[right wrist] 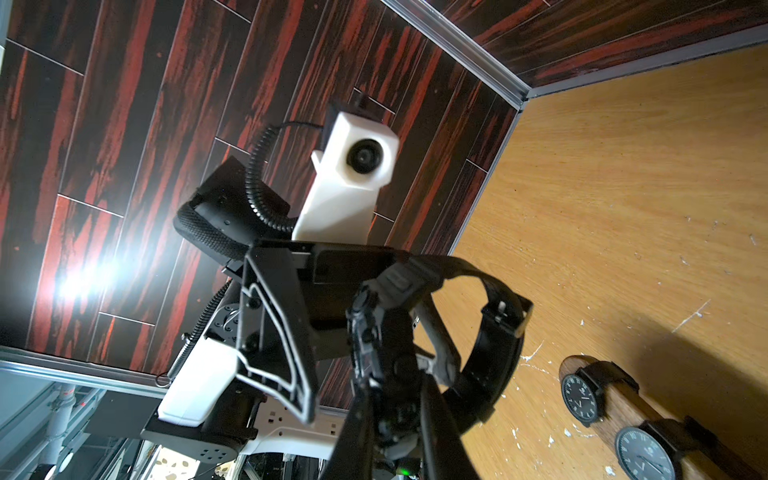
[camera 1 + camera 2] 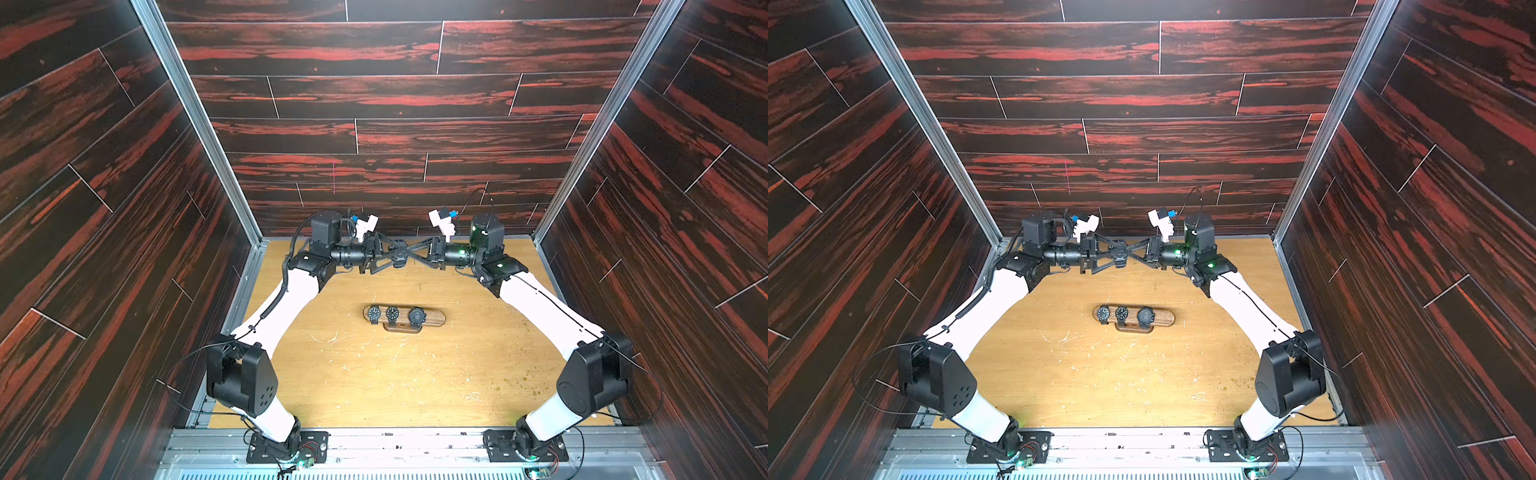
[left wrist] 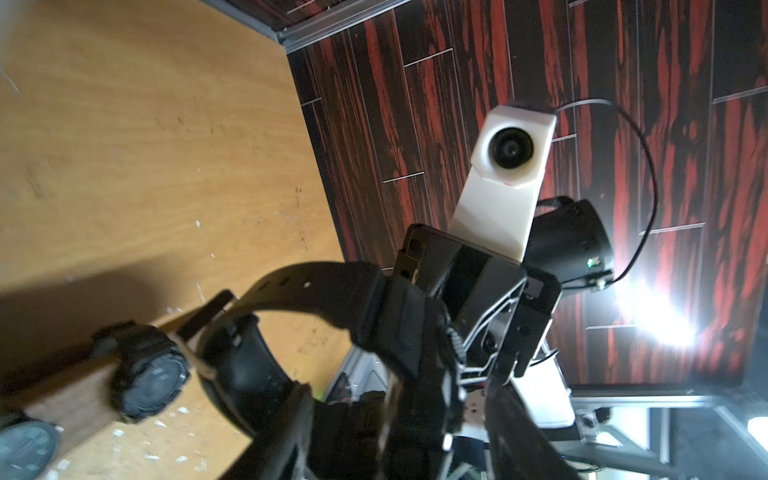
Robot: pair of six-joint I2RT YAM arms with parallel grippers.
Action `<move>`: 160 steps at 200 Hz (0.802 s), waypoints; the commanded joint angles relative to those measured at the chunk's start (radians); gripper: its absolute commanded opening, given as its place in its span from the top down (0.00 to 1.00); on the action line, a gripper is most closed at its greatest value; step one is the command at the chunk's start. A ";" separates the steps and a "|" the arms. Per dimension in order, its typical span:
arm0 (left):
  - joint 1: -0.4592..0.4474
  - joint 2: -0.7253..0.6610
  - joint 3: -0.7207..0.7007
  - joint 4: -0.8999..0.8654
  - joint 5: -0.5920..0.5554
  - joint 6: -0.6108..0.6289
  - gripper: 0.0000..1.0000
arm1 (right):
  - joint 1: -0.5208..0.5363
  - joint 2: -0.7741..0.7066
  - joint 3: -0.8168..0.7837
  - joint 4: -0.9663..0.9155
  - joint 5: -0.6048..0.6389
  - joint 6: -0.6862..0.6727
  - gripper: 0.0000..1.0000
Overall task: Place watch on stand
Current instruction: Pick up the watch at the center of the board.
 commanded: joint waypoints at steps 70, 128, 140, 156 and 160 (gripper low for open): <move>0.027 -0.005 0.035 -0.041 0.000 0.031 0.24 | -0.100 -0.124 -0.191 0.014 0.007 0.014 1.00; 0.086 -0.009 -0.015 -0.194 -0.034 0.131 0.24 | -0.171 -0.236 -0.321 -0.136 0.033 -0.067 1.00; 0.102 -0.013 -0.041 -0.210 -0.040 0.142 0.24 | -0.188 -0.255 -0.345 -0.161 0.035 -0.078 1.00; 0.123 -0.020 -0.077 -0.233 -0.060 0.157 0.24 | -0.213 -0.278 -0.372 -0.203 0.040 -0.101 1.00; 0.127 -0.021 -0.084 -0.242 -0.067 0.163 0.24 | -0.218 -0.283 -0.379 -0.214 0.040 -0.109 1.00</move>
